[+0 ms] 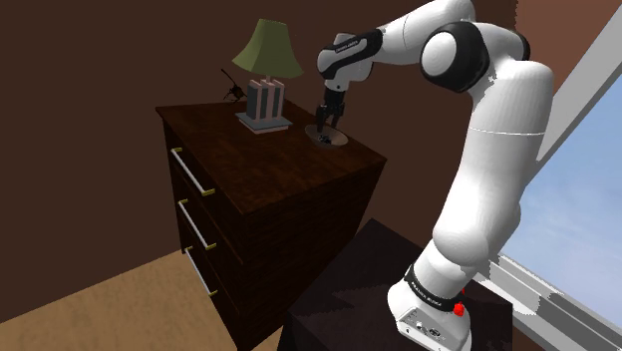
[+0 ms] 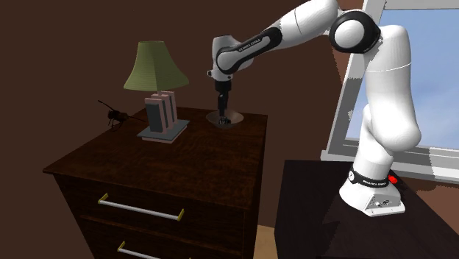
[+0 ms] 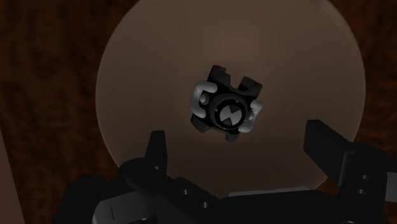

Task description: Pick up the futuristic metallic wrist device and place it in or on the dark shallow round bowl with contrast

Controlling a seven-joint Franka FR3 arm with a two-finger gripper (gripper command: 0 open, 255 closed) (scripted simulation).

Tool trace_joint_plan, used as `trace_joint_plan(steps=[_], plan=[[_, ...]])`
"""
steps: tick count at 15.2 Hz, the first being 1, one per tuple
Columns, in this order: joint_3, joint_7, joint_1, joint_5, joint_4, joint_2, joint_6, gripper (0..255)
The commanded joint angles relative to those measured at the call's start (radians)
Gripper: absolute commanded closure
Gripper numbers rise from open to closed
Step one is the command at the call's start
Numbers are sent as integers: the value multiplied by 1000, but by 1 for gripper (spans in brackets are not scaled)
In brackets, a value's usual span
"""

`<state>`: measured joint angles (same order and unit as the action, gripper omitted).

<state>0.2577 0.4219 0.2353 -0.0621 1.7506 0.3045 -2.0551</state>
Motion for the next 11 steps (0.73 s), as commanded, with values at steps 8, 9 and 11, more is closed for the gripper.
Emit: trace_joint_plan(steps=[8,9,11], plan=[[3,-8,-4,11,-63,-34,97,0],[3,-8,-4,11,-63,-34,97,0],[3,-8,-4,11,-63,-34,97,0]])
